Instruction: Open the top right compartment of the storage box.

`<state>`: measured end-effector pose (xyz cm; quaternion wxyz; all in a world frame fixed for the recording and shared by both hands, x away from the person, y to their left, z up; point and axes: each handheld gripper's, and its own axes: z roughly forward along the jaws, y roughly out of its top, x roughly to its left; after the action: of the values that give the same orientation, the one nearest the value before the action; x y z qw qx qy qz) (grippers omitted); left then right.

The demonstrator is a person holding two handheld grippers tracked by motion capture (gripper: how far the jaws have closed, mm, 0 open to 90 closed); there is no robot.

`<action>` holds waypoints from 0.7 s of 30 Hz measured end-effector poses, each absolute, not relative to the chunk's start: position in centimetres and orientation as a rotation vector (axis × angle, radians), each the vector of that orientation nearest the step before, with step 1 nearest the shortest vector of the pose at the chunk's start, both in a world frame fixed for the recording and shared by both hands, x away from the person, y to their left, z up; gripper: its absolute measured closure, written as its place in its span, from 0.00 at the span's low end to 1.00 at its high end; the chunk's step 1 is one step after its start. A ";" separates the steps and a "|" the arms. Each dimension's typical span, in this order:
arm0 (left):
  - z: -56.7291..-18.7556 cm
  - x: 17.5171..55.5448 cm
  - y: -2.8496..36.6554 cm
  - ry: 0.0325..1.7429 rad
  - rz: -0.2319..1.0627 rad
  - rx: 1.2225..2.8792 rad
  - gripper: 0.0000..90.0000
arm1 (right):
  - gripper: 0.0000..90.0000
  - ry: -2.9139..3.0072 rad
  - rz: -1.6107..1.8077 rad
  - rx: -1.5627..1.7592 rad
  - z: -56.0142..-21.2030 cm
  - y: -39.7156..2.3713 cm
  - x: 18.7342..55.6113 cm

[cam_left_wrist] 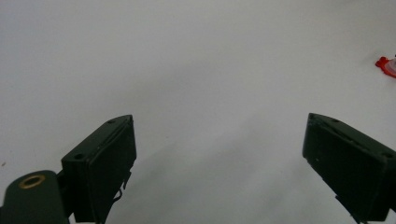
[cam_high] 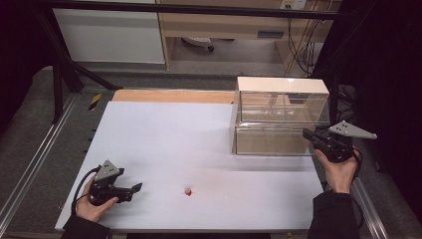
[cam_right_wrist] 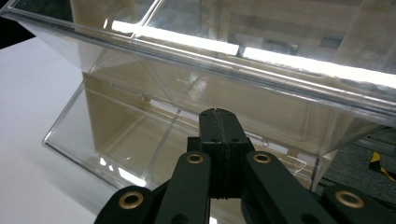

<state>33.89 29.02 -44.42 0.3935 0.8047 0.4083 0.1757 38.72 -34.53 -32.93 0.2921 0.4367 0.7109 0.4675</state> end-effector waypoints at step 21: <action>-44.4 33.9 29.0 1.036 0.448 2.047 0.11 | 1.00 1.831 1.245 1.174 -32.1 -35.4 38.8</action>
<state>33.91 29.00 -44.44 0.3914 0.8058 0.4079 0.1765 38.85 -35.38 -32.12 0.3125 0.4449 0.6940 0.4720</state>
